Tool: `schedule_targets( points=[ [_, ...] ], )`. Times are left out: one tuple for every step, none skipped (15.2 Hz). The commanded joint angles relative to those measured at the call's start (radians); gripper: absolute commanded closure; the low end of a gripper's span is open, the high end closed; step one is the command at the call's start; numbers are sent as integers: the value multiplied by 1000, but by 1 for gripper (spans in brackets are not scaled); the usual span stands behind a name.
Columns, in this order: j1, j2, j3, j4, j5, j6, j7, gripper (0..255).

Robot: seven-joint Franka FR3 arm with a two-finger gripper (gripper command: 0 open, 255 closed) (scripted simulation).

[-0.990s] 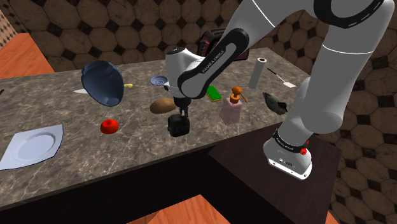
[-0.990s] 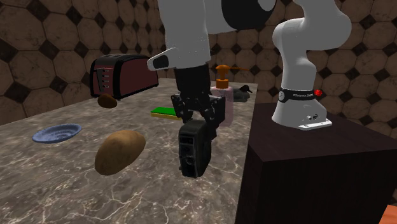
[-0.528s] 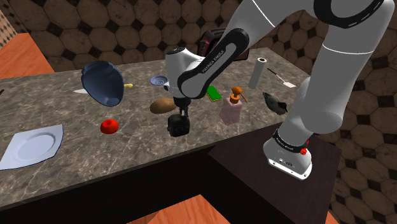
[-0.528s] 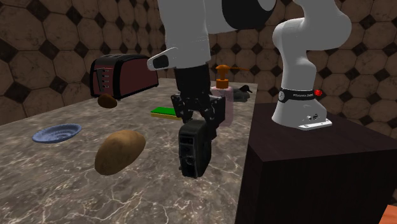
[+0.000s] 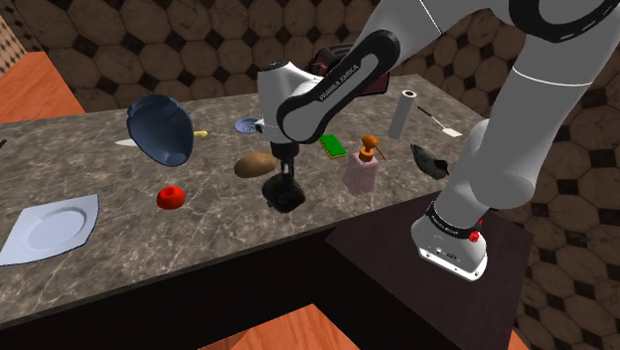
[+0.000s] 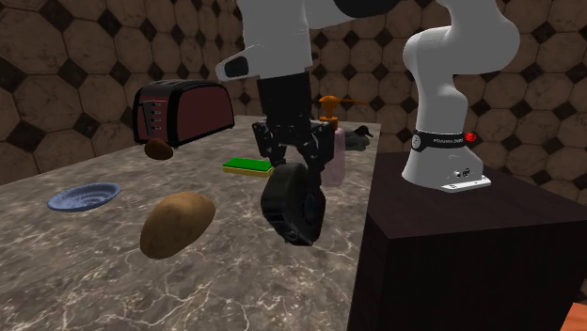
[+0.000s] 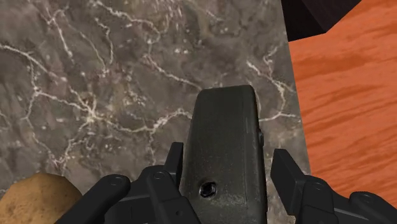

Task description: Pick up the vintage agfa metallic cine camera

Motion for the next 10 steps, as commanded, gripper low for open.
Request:
schedule_targets(
  points=[
    [0,-21,1,5,3,-25,0,255],
    [0,-31,1,9,4,-39,0,255],
    [0,-41,1,12,6,-52,-1,255],
    [-1,-50,1,16,7,-66,-1,255],
    [-1,-60,1,20,8,-79,-1,255],
    [-1,-69,1,24,9,-93,-1,255],
    [-1,-78,1,29,10,-106,-2,255],
    [-2,-87,1,33,11,-120,-2,255],
    [-2,-89,1,34,11,-122,-2,255],
    [-2,-89,1,34,11,-122,-2,255]
  ],
)
